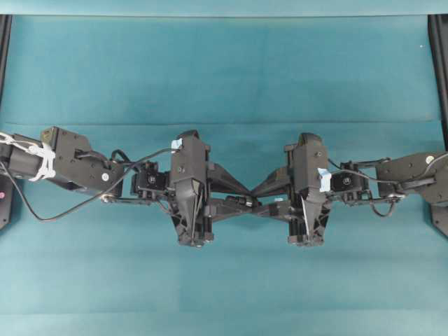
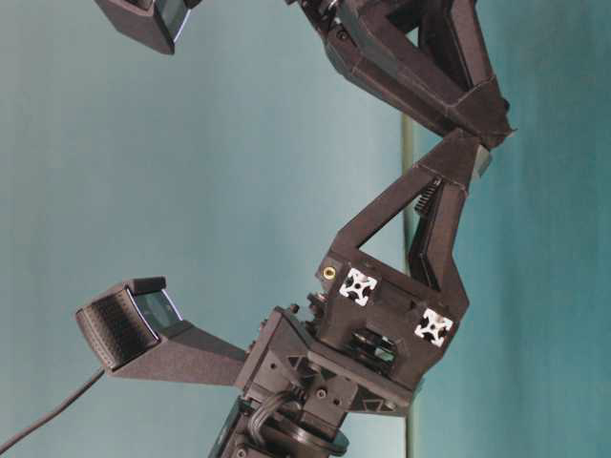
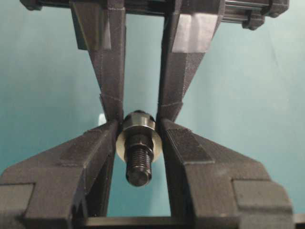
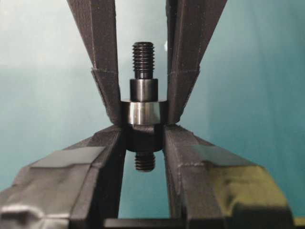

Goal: Insert the washer onto the shaft with both hands.
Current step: 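Open left gripper and pull it back away from the shaft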

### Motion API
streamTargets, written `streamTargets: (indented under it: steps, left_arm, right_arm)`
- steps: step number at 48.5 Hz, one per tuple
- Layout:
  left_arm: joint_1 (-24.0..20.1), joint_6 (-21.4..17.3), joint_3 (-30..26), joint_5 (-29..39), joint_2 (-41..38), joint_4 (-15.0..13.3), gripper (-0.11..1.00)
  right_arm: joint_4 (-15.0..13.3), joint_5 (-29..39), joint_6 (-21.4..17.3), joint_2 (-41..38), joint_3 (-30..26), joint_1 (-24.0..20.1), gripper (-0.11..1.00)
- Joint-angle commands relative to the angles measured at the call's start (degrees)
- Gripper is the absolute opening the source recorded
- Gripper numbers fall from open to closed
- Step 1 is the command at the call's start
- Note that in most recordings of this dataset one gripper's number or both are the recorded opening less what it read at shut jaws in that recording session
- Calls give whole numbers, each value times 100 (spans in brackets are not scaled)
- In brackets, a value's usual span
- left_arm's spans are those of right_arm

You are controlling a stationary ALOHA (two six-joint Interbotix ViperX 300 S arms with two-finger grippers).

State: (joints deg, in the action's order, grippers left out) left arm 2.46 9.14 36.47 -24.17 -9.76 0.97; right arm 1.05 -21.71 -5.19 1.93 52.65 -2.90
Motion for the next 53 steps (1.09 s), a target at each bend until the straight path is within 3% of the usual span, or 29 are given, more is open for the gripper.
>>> streamTargets:
  steps: [1,21,23,30,33,53]
  left_arm:
    - [9,18,-105,-18,35,0,34]
    - [9,97,-141,-18,53,0,36]
    - [9,123,-141,-18,62,0,43]
    - [9,132,-132,26,70,0,84]
    - [0,105,-141,88,70,0,95]
    - [0,70,-53,352,255,0,93]
  right_arm:
    - [9,-53,-53,53,-105,0,0]
    - [9,-35,-79,53,-105,0,0]
    - [9,-35,-79,62,-114,18,0]
    - [9,-26,-79,62,-97,18,0]
    - [9,0,-79,70,-97,18,0]
    - [9,53,-79,97,-62,-9,0]
